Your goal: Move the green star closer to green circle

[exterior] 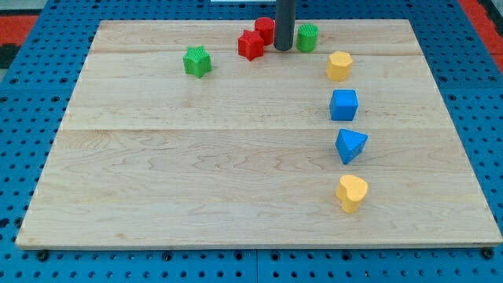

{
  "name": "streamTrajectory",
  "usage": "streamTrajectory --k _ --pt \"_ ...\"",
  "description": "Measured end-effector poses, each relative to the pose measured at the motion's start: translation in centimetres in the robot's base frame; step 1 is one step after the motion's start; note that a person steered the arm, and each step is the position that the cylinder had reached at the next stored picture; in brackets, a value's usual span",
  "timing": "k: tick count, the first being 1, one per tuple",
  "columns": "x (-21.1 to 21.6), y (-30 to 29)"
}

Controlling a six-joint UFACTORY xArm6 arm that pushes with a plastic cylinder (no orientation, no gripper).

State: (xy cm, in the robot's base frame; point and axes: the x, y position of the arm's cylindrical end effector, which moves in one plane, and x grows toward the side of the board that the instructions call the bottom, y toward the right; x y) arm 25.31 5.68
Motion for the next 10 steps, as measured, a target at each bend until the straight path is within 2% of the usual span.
streamTrajectory --k 1,2,3,4,5,6,7,8,9,10 --pt "-2.3 5.1" --pt "-0.3 3.5" --pt "6.8 -3.0" --pt "11.4 -12.5" --pt "10.5 -24.4" --pt "6.8 -25.8" --pt "5.0 -17.3" --pt "5.0 -8.6" --pt "6.5 -3.4" --pt "6.7 -3.1"
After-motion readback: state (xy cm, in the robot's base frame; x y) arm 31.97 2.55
